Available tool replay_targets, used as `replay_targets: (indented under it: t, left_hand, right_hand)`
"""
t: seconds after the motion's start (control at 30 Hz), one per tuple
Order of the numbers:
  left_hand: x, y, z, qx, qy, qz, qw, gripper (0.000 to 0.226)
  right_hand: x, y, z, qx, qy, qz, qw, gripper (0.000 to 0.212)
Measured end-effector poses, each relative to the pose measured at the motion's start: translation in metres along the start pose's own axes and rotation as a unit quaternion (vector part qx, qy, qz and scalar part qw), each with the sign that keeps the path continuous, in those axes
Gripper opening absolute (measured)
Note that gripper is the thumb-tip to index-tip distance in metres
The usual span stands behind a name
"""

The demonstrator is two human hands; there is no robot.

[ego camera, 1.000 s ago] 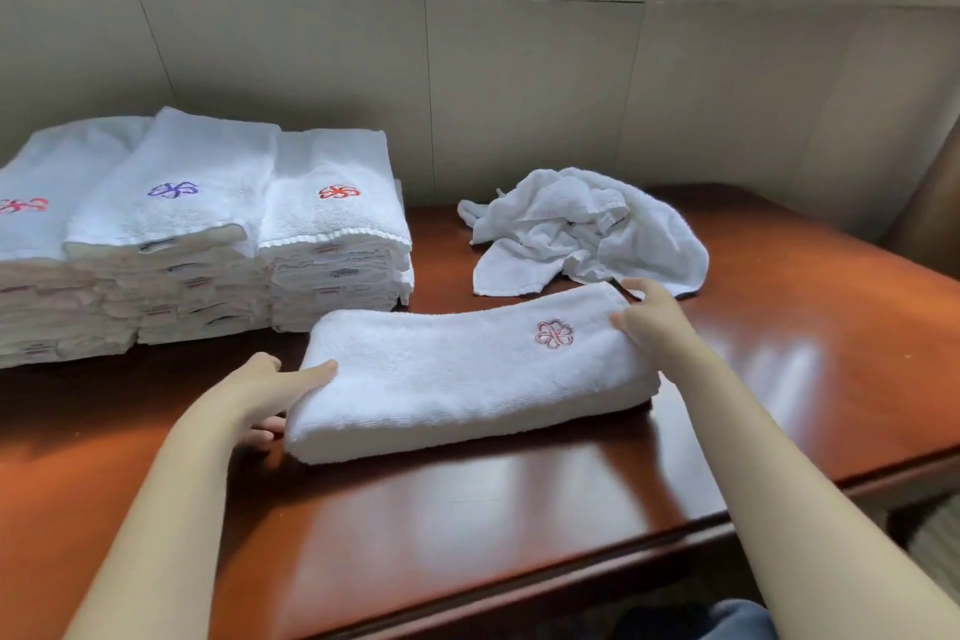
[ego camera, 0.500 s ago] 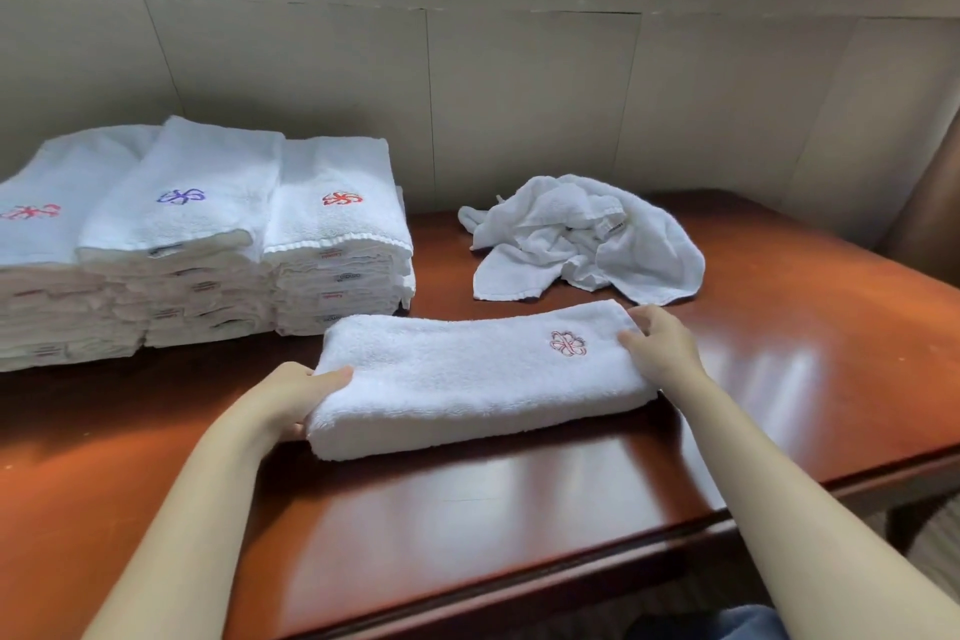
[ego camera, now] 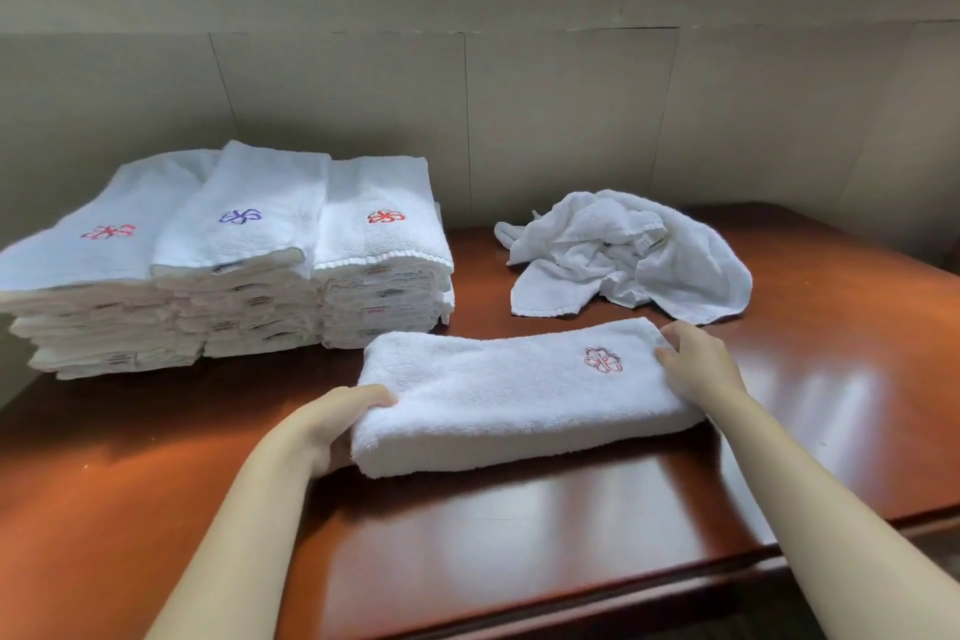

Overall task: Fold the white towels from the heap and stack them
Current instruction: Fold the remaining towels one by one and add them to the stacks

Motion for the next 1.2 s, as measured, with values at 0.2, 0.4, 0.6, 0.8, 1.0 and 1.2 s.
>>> replay_targets:
  t: [0.2,0.4,0.6,0.8,1.0,1.2]
  left_hand:
    - [-0.002,-0.003,-0.009,-0.060,-0.028,-0.013,0.998,0.013]
    - [-0.004,-0.001,-0.012,-0.008,-0.018,-0.007,1.000,0.017]
    - [-0.014,-0.002,-0.009,0.114,-0.030,-0.001,0.993,0.045]
    - [-0.019,0.006,-0.033,0.030,0.055,0.029,0.998,0.033]
    - [-0.040,0.028,-0.084,-0.212,0.207,0.179,0.938,0.013]
    - [-0.080,0.047,-0.092,-0.340,0.169,0.272,0.884,0.030]
  right_hand:
    - [0.004,-0.014,0.001,0.036,-0.020,-0.017,0.999,0.027]
    - [0.000,-0.019,0.013,-0.027,-0.060,-0.028,0.997,0.035]
    - [-0.013,-0.059,0.001,-0.185,-0.004,-0.094,0.978,0.045]
    - [-0.048,-0.133,0.069,-0.182,-0.161,-0.262,0.934,0.047]
    - [-0.073,-0.164,0.076,-0.226,-0.247,-0.262,0.905,0.030]
    - [-0.106,-0.198,0.083,-0.118,-0.325,-0.270,0.899,0.035]
Point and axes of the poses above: each hand's wrist, its own x-axis towards the middle knuckle, its own z-axis out of the palm, y = z × x, the point moved 10 cm from there along x, towards the middle knuckle, and after that the axes turned 6 degrees about -z, right-handed, at the moved point
